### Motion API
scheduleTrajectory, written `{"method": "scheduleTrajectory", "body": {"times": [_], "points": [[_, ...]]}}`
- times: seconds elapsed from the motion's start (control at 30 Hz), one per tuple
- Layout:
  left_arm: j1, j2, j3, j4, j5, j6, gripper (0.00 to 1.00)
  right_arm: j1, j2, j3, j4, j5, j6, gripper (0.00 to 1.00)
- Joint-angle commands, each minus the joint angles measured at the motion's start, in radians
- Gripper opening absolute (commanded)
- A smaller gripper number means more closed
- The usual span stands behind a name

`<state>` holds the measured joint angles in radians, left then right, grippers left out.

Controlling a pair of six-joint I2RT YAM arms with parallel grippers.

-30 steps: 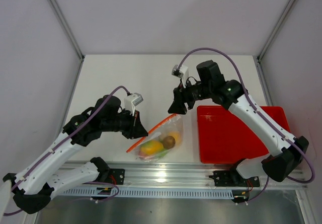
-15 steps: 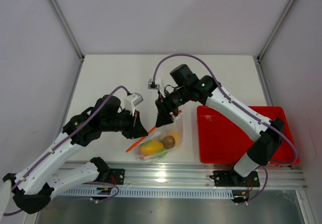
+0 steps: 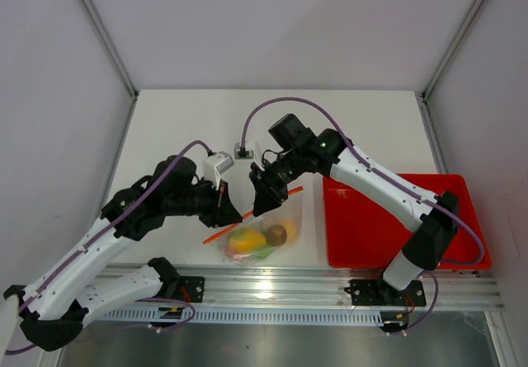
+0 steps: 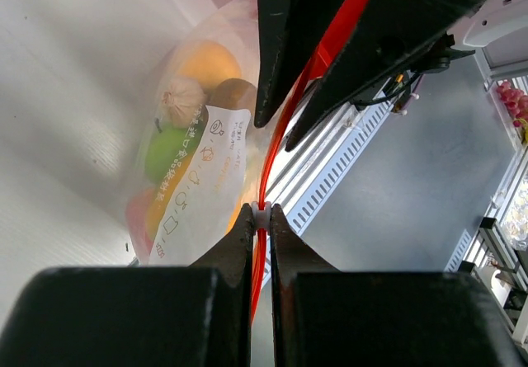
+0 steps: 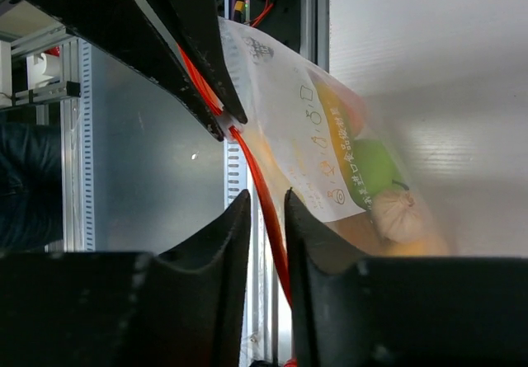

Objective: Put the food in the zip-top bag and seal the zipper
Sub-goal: Zip the zipper food storage bag at the center of the board.

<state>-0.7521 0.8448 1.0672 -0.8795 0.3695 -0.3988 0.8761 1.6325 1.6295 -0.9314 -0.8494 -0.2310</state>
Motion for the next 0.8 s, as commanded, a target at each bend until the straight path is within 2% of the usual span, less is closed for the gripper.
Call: {"method": "scheduleTrajectory", "body": {"times": [0.0,0.07,0.13,0.27,0.5,0.77], "points": [[0.007,-0.019,0.031,0.017,0.006,0.018,0.0,0.006,0.001,-0.002,-0.009,0.003,-0.005,0.24],[0.007,-0.021,0.03,0.016,0.003,0.017,0.01,0.006,-0.002,-0.008,-0.006,0.022,0.005,0.1],[0.007,-0.023,0.03,0.014,-0.001,0.014,0.01,0.006,-0.005,-0.013,-0.006,0.038,0.013,0.0],[0.007,-0.029,0.022,-0.003,-0.03,0.002,0.0,0.008,-0.02,-0.052,0.014,0.151,0.047,0.0],[0.007,-0.09,-0.023,-0.01,-0.076,-0.055,0.01,0.004,-0.147,-0.192,0.138,0.389,0.133,0.0],[0.007,-0.125,-0.035,-0.056,-0.145,-0.063,0.01,-0.012,-0.246,-0.264,0.172,0.486,0.142,0.0]]}}
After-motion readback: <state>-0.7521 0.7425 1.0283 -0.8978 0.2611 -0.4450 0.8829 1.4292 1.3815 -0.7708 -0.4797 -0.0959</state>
